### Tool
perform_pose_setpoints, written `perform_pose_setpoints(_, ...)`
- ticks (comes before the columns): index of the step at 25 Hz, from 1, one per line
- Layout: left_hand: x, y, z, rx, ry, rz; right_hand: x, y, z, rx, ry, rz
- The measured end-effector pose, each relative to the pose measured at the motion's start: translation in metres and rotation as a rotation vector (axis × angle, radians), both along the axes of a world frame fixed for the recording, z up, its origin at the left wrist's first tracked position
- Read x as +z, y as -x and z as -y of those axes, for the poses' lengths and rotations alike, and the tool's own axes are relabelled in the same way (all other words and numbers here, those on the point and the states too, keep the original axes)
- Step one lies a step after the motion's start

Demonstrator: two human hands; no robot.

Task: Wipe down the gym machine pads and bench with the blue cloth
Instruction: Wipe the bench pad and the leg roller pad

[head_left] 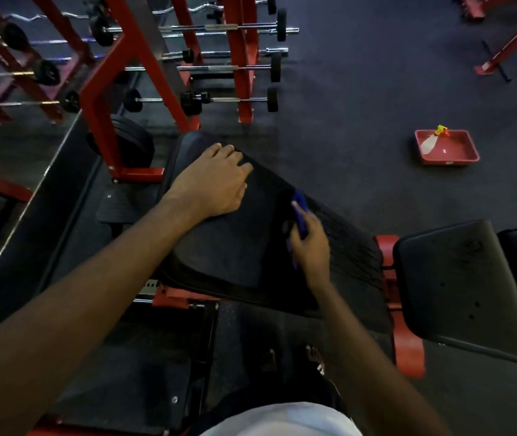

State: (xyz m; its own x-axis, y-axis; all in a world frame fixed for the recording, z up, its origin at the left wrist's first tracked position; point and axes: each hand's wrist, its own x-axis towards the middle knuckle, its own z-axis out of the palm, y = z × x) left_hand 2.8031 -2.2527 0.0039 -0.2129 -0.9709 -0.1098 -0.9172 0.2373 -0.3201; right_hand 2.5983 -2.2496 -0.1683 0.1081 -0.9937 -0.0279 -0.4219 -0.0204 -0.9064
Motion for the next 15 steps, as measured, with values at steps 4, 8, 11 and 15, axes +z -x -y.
perform_pose_setpoints(4,0.001,0.001,0.001,0.009,-0.013,0.017,-0.028,0.026,0.069,-0.139,-0.325,-0.111)
perform_pose_setpoints(8,-0.002,-0.002,0.000,0.017,-0.018,0.038,0.011,-0.005,0.051,-0.110,-0.204,-0.078)
perform_pose_setpoints(11,-0.006,0.008,0.012,0.089,-0.031,-0.012,0.038,-0.029,0.017,0.162,0.026,-0.053)
perform_pose_setpoints(15,-0.022,0.026,0.024,0.139,-0.051,0.012,0.018,-0.018,0.041,0.240,0.035,-0.084)
